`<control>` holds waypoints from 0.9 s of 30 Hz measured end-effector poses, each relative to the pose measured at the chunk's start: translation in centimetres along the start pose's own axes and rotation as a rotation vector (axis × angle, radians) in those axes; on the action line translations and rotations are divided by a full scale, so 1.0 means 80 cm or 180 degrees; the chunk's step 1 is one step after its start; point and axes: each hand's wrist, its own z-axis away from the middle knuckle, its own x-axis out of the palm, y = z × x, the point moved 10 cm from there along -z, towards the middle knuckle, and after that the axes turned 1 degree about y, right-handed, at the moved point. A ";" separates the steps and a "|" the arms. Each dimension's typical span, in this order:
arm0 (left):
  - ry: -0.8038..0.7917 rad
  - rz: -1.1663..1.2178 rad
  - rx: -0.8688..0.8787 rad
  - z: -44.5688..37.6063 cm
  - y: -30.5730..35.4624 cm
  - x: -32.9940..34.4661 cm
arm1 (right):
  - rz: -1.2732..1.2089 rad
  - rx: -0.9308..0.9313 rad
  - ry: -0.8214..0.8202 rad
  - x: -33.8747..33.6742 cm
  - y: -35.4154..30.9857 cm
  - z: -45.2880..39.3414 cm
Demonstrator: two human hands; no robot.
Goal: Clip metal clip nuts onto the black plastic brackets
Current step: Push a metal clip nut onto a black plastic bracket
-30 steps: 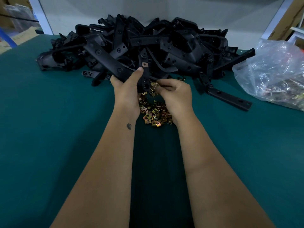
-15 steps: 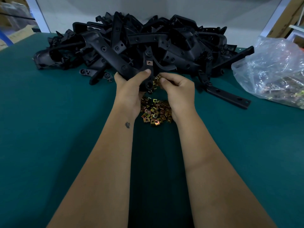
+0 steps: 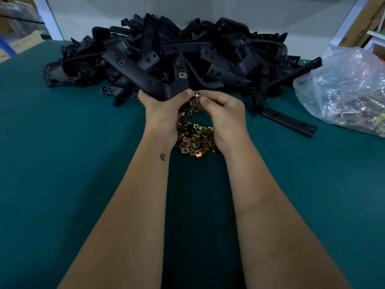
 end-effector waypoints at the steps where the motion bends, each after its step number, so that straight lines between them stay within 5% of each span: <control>1: 0.0053 0.0010 0.0011 -0.001 0.000 -0.003 | 0.0025 0.0021 -0.0020 0.001 0.001 0.000; 9: 0.0152 0.0198 -0.0048 -0.006 -0.002 -0.010 | 0.0095 0.0077 -0.0033 0.001 0.000 0.002; 27: -0.0749 0.0625 -0.0410 0.013 -0.004 0.034 | -0.0453 0.0249 -0.0104 0.007 0.001 0.004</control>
